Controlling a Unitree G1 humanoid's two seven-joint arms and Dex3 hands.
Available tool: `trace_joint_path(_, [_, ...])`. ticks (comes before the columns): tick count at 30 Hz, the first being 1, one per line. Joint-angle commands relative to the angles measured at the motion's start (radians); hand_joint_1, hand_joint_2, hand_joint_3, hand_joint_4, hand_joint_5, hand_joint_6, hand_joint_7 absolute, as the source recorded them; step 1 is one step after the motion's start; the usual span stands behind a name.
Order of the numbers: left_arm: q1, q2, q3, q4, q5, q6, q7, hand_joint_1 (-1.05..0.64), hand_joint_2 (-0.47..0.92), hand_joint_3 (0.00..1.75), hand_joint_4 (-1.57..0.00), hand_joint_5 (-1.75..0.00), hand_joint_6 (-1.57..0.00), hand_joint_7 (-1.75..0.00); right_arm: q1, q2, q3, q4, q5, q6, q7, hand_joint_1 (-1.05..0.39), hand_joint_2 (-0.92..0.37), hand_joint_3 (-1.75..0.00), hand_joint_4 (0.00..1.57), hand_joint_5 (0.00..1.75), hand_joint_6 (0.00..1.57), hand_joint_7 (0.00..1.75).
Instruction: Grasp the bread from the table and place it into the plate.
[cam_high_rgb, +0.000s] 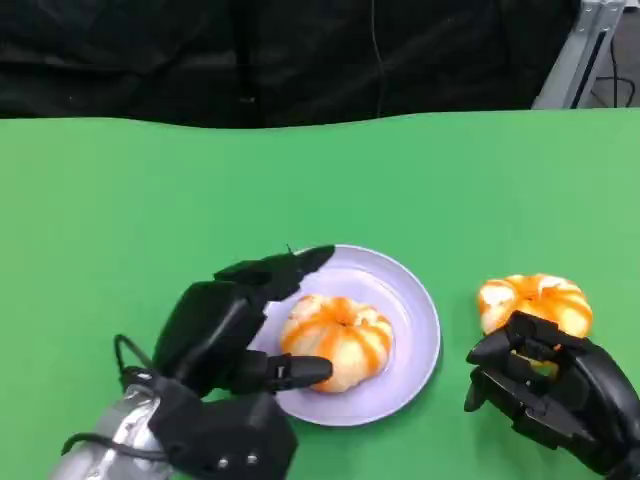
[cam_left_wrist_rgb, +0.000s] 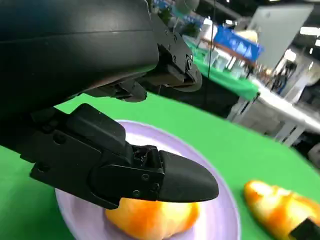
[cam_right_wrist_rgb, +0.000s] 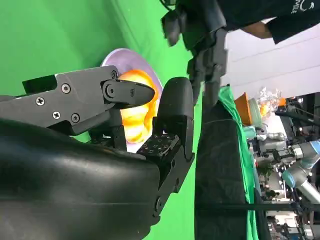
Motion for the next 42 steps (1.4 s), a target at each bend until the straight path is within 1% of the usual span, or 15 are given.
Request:
trace_joint_path(1, [0.046,0.019,0.060,-0.046,-0.058,-0.059,0.009,-0.94,0.92,0.41,-0.49,-0.03,-0.39,-0.02,-0.003,-0.014,-0.004,0.012,-0.007,-0.026,-0.003,-0.07,-0.88,-0.40,0.55,1.59,0.66,1.11])
trace_joint_path(7, [0.098,0.018,0.121,-0.100,-0.119,-0.107,-0.013,-0.88,0.92,0.39,-0.55,-0.03,-0.42,-0.02,-0.008,-0.015,-0.006,0.029,-0.001,-0.037,0.006,-0.06,-0.89,-0.40,0.56,1.57,0.67,1.10])
trace_joint_path(8, [0.105,0.015,0.129,-0.105,-0.138,-0.112,-0.021,-0.86,0.92,0.37,-0.58,-0.04,-0.43,-0.02,-0.008,-0.016,-0.006,0.030,0.000,-0.038,0.008,-0.06,-0.89,-0.40,0.56,1.57,0.67,1.10])
trace_joint_path(14, [0.146,-0.010,0.177,-0.119,-0.283,-0.144,-0.098,-0.83,0.92,0.32,-0.63,-0.03,-0.49,-0.02,-0.005,-0.016,-0.006,0.029,0.004,-0.033,0.012,-0.07,-0.89,-0.39,0.56,1.56,0.67,1.08])
trace_joint_path(16, [0.164,-0.029,0.199,-0.109,-0.385,-0.191,-0.138,-0.80,0.92,0.30,-0.66,-0.04,-0.51,-0.03,-0.006,-0.016,-0.006,0.029,0.007,-0.029,0.014,-0.07,-0.89,-0.39,0.56,1.56,0.68,1.08])
trace_joint_path(19, [0.190,-0.041,0.223,-0.114,-0.465,-0.235,-0.189,-0.79,0.92,0.29,-0.70,-0.04,-0.52,-0.02,-0.007,-0.015,-0.007,0.031,0.009,-0.029,0.018,-0.06,-0.90,-0.38,0.56,1.57,0.68,1.07])
trace_joint_path(25, [0.226,-0.051,0.258,-0.127,-0.542,-0.265,-0.277,-0.75,0.92,0.30,-0.71,-0.03,-0.52,-0.01,-0.007,-0.016,-0.007,0.027,0.007,-0.023,0.012,-0.06,-0.90,-0.37,0.56,1.56,0.68,1.06])
trace_joint_path(29, [0.281,-0.053,0.287,-0.142,-0.633,-0.272,-0.349,-0.76,0.92,0.29,-0.71,-0.02,-0.51,-0.01,-0.008,-0.016,-0.008,0.028,0.010,-0.026,0.018,-0.07,-0.90,-0.37,0.56,1.57,0.68,1.06])
trace_joint_path(38, [0.340,-0.057,0.375,-0.125,-0.625,-0.312,-0.371,-0.72,0.92,0.30,-0.71,-0.01,-0.52,-0.01,-0.009,-0.019,-0.011,0.035,0.012,-0.025,0.025,-0.07,-0.91,-0.36,0.56,1.59,0.68,1.06])
trace_joint_path(42, [0.363,-0.068,0.387,-0.126,-0.729,-0.295,-0.439,-0.74,0.92,0.27,-0.70,-0.01,-0.53,-0.01,-0.010,-0.020,-0.013,0.034,0.015,-0.021,0.029,-0.06,-0.92,-0.35,0.56,1.59,0.68,1.06])
